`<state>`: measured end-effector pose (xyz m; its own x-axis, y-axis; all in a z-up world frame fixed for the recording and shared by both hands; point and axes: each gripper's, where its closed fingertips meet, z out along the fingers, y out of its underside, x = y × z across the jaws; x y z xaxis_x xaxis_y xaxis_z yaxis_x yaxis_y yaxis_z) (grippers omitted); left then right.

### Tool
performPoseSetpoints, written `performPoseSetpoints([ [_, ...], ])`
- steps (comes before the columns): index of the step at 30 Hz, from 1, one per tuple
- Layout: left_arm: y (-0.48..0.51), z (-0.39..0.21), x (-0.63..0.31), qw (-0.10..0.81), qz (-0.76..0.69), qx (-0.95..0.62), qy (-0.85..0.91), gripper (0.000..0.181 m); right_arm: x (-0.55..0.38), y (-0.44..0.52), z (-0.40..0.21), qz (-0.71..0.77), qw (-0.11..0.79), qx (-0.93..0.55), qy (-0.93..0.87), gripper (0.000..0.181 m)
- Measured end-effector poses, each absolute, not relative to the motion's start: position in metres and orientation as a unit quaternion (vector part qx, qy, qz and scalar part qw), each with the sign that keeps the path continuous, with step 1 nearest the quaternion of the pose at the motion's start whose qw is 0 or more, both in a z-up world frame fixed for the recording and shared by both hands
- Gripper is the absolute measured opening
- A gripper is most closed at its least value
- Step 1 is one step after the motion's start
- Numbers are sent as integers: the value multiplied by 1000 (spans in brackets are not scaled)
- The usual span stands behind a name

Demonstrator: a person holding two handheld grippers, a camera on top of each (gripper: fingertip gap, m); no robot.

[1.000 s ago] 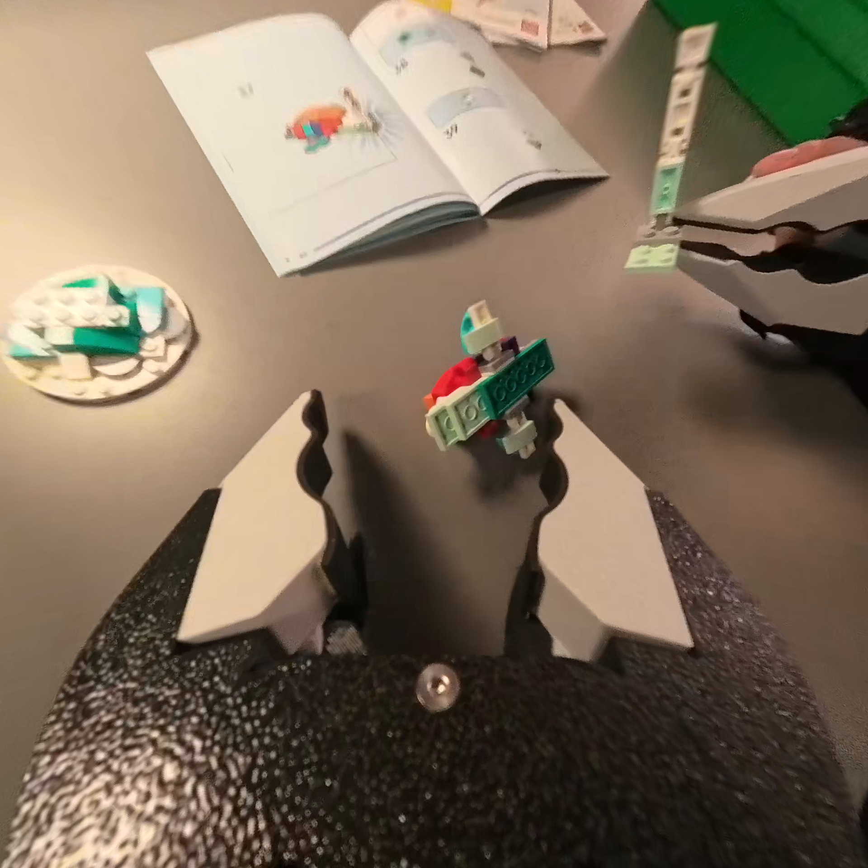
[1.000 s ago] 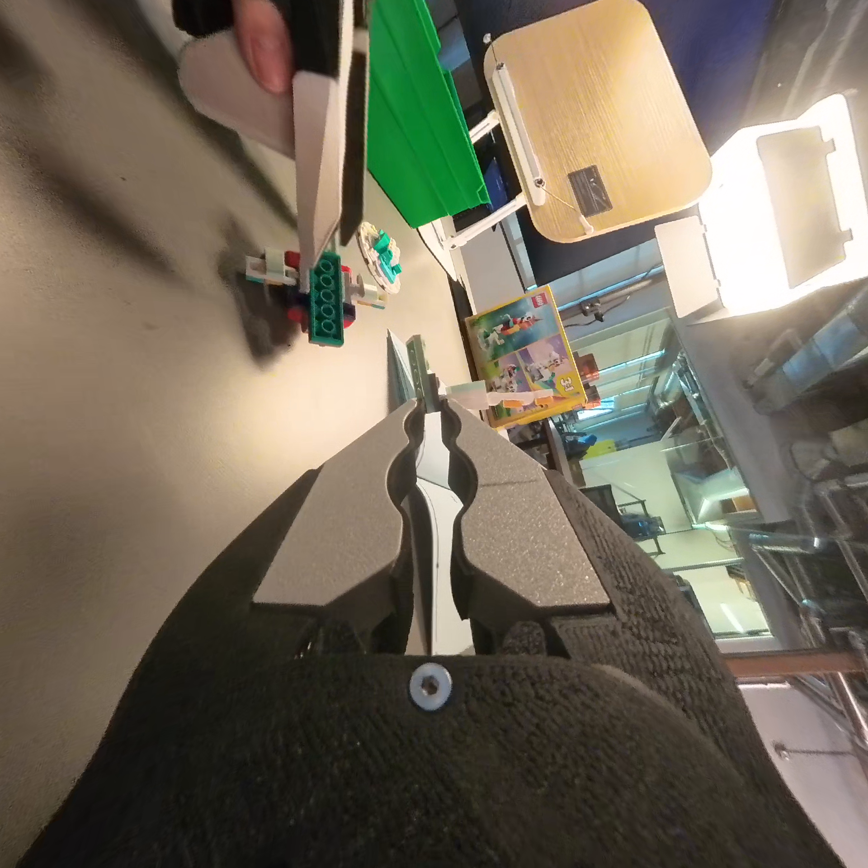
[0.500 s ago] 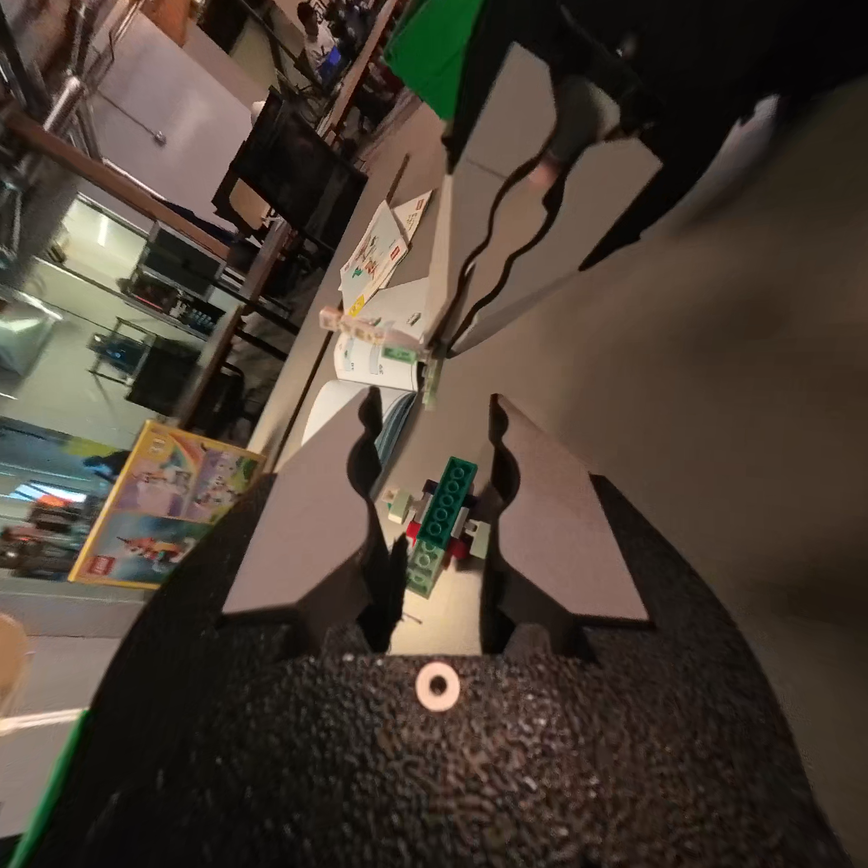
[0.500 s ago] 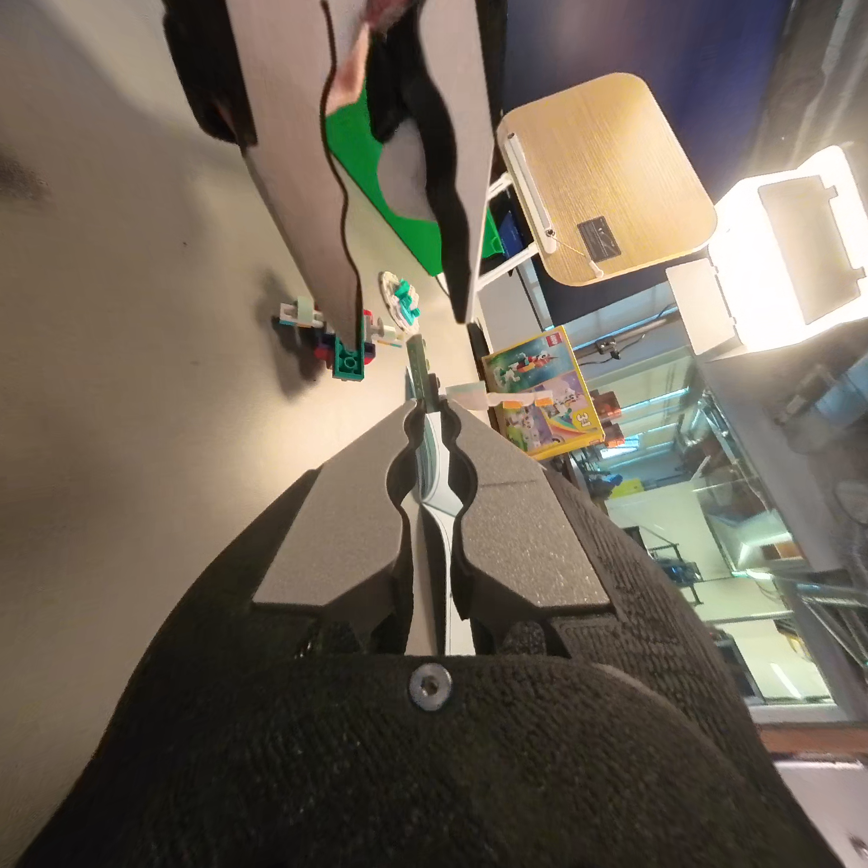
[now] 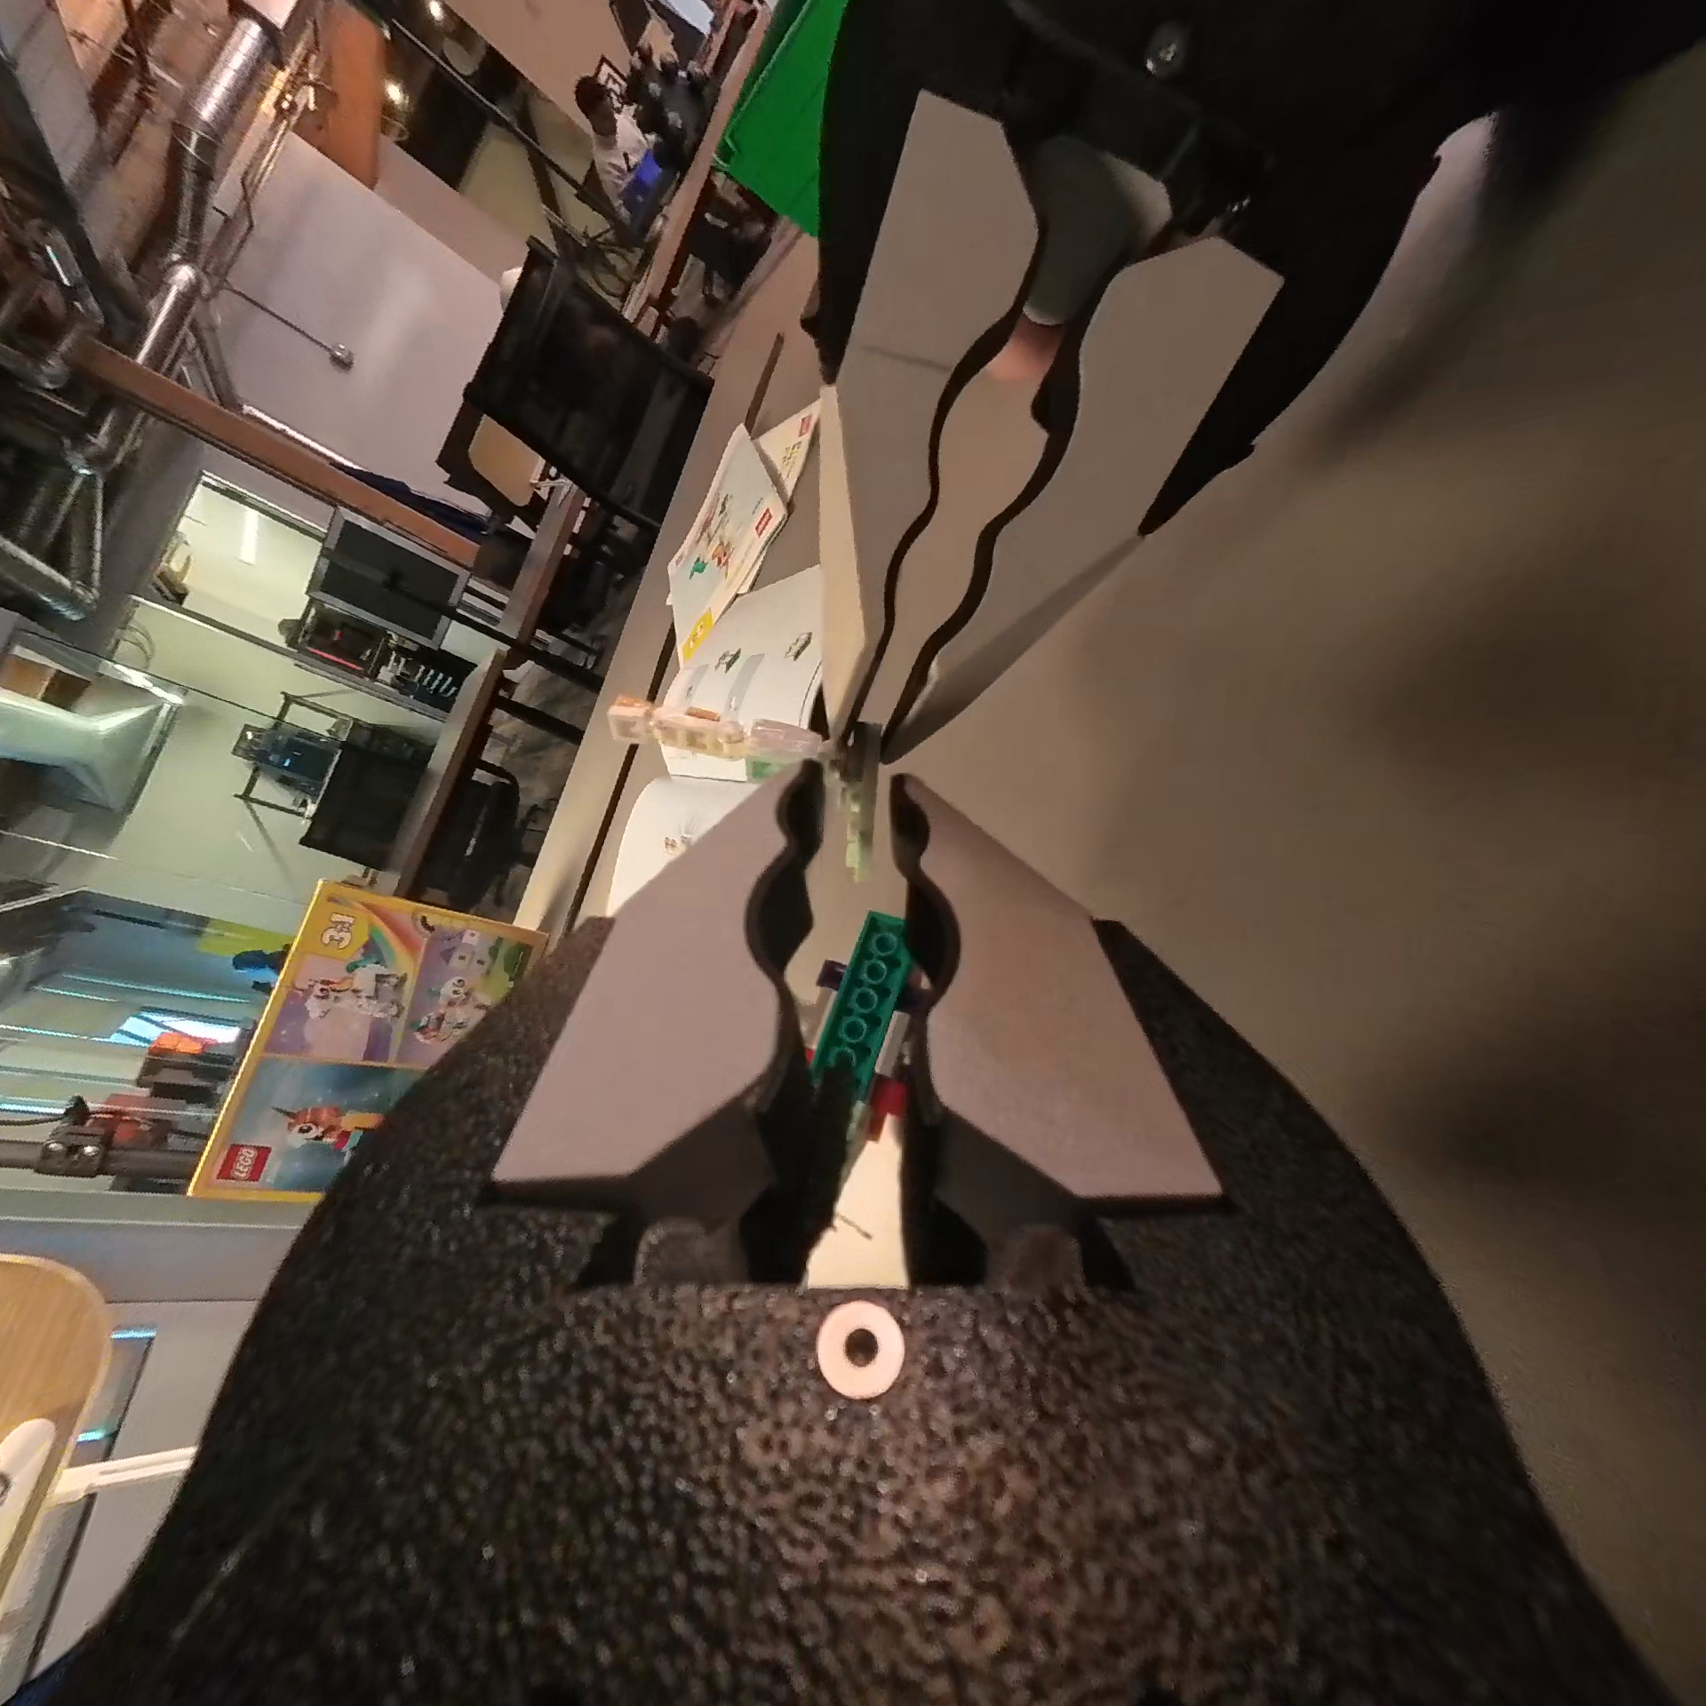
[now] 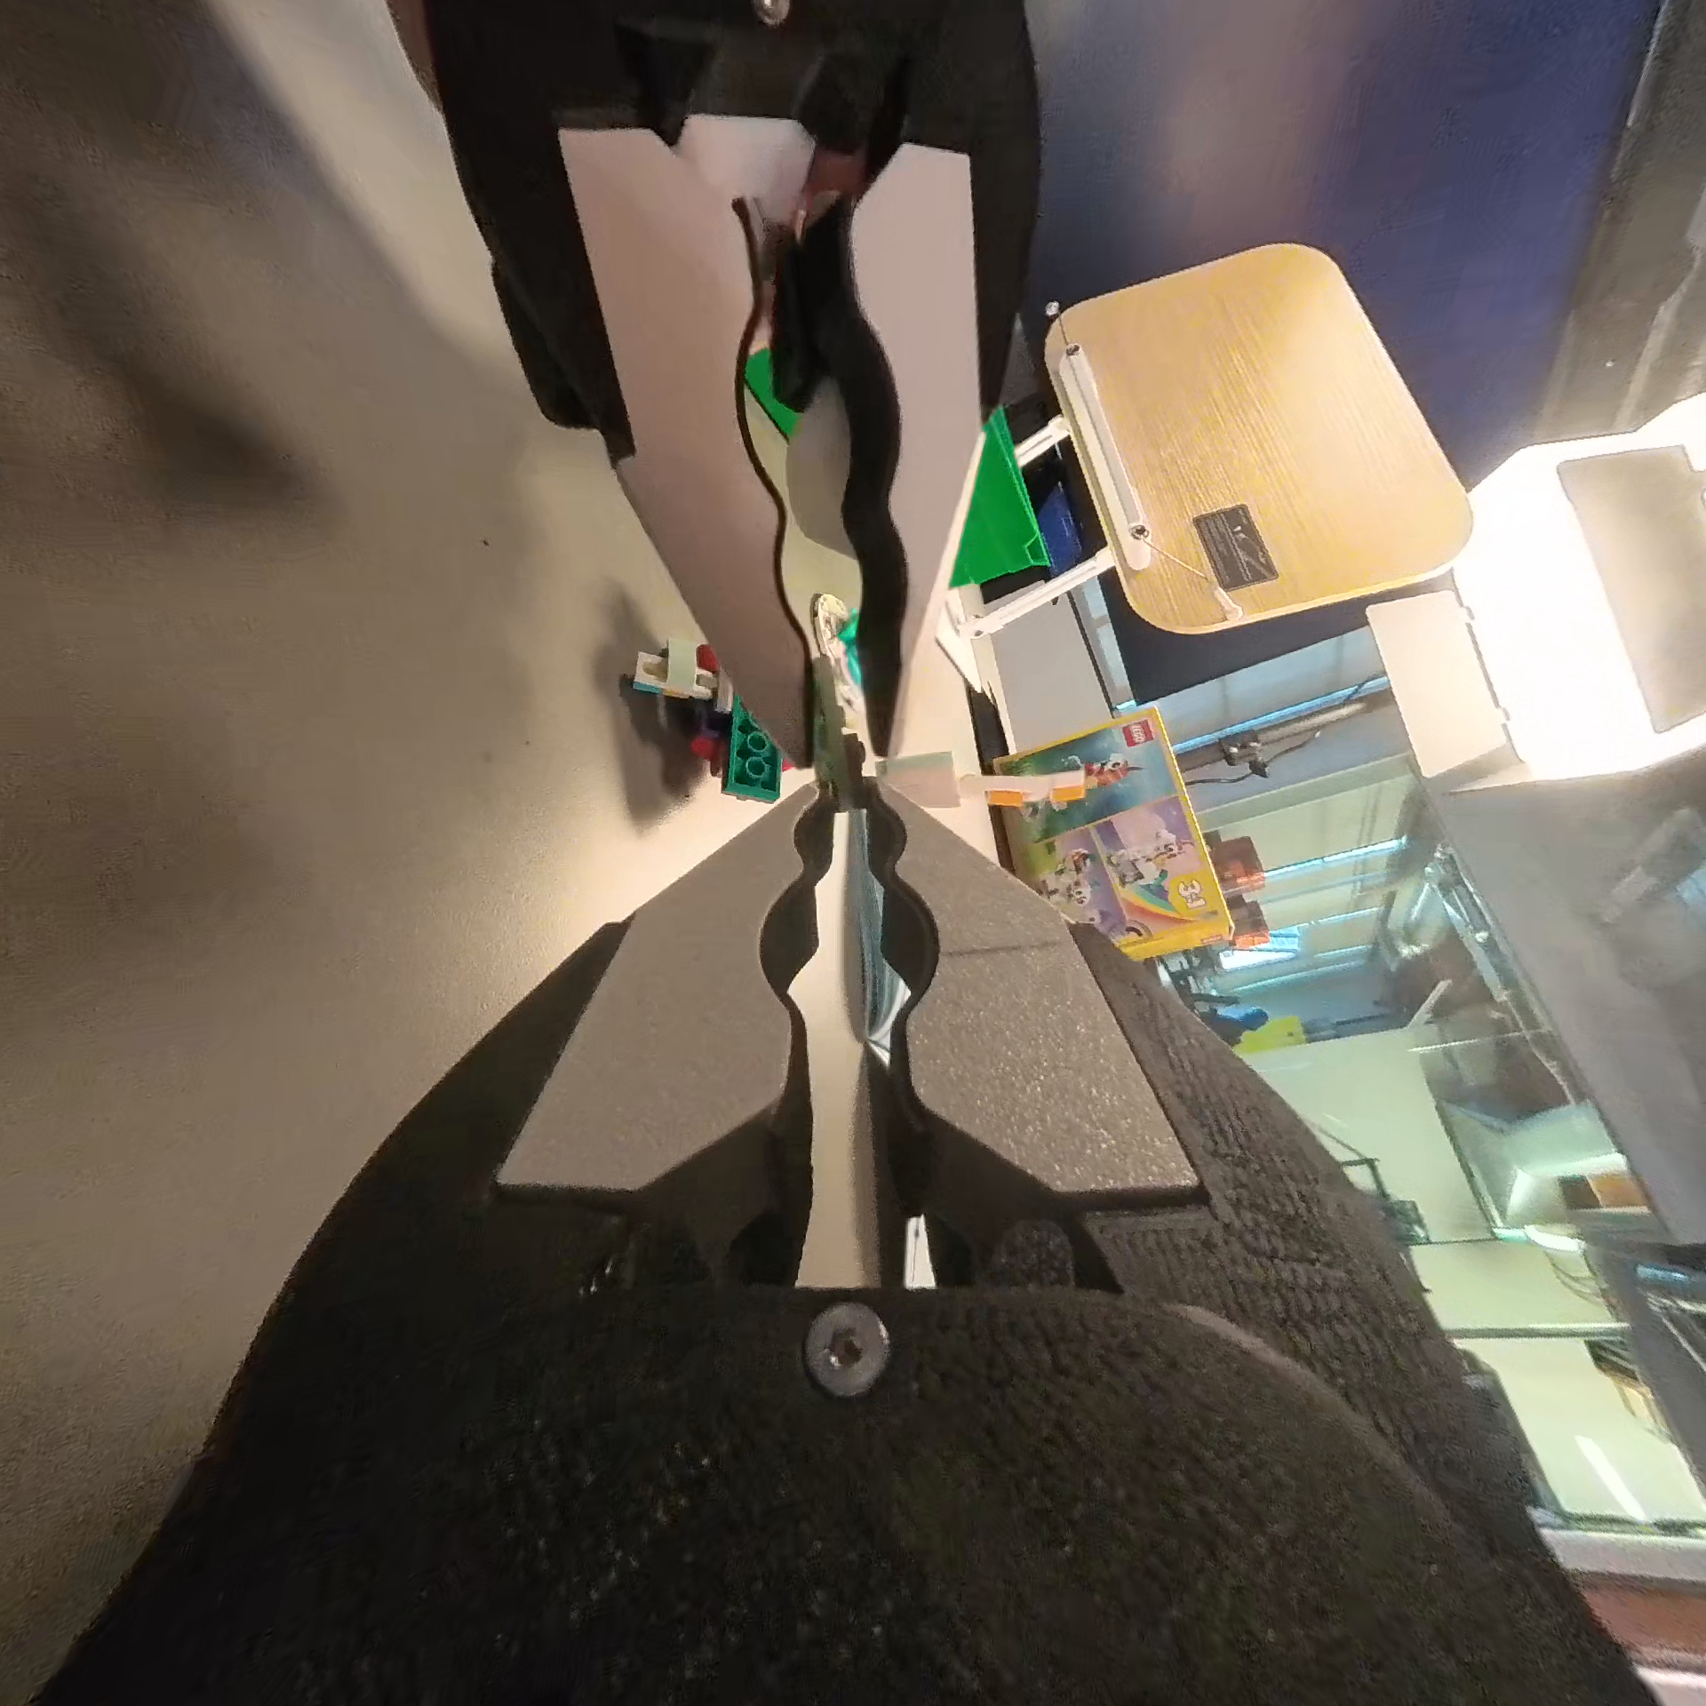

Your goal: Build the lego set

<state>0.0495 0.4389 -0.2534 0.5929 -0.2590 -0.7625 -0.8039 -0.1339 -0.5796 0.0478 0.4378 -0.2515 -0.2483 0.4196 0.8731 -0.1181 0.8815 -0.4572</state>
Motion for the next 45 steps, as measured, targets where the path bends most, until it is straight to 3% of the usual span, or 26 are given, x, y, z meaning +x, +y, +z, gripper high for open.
performPoseSetpoints([
  [1,439,-253,48,542,257,-708,373,8,48,437,-251,227,605,-101,-756,5],
  [7,436,-253,49,544,257,-702,382,5,50,434,-250,238,601,-100,-756,6],
  [10,429,-254,50,551,257,-690,392,5,51,442,-243,256,600,-132,-747,24],
  [20,407,-251,66,623,126,-667,388,4,56,508,-217,337,626,-292,-640,19],
  [33,410,-257,66,624,105,-669,390,4,49,480,-231,313,610,-258,-681,16],
  [35,413,-258,60,616,139,-671,389,4,53,469,-229,363,578,-268,-680,16],
  [40,423,-254,31,550,359,-635,407,5,58,441,-227,551,377,-346,-659,24],
  [45,423,-256,46,537,389,-602,445,5,56,453,-215,601,354,-376,-610,26],
])
